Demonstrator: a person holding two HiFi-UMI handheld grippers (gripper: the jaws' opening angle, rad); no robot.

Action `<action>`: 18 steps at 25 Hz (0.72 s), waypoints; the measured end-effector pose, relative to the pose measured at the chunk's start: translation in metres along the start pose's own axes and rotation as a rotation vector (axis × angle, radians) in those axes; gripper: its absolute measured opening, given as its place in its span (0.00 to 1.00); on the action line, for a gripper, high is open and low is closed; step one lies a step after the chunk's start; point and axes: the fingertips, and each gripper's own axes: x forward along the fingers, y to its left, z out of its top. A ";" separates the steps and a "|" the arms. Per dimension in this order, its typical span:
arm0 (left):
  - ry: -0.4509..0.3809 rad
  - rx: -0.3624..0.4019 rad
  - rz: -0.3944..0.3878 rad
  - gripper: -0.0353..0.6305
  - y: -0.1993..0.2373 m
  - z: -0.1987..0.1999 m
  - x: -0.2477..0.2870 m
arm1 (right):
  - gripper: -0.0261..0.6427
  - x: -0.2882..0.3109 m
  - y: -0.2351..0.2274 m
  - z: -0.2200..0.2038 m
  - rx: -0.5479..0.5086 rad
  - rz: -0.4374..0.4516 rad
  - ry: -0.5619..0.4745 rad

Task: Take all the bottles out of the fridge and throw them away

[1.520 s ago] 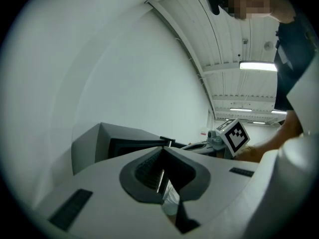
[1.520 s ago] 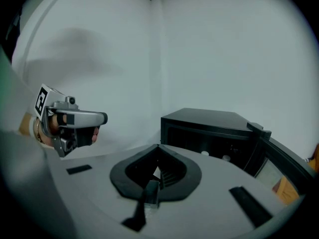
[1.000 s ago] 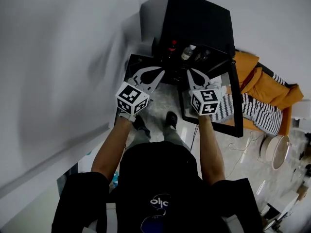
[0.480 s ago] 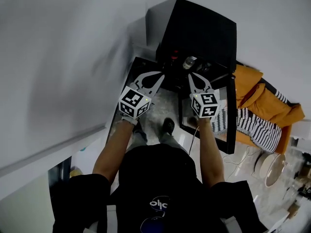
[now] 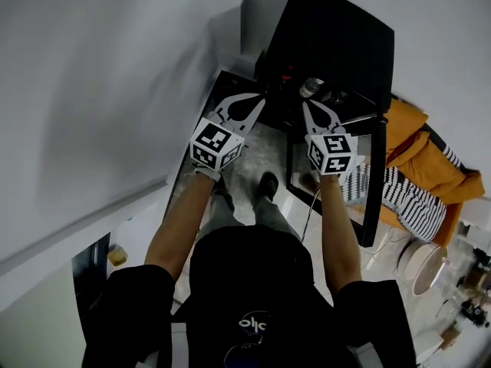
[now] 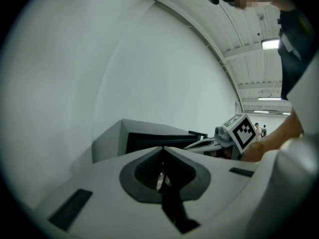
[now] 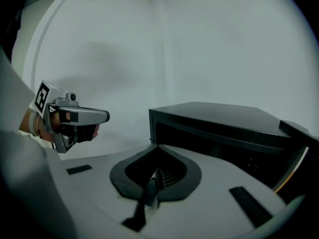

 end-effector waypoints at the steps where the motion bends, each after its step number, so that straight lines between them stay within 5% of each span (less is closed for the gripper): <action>1: -0.001 -0.007 0.011 0.06 0.005 -0.002 0.000 | 0.05 0.003 0.001 -0.002 0.000 0.002 0.001; 18: 0.002 -0.047 0.090 0.06 0.040 -0.054 -0.008 | 0.05 0.058 -0.006 -0.045 -0.028 -0.015 0.038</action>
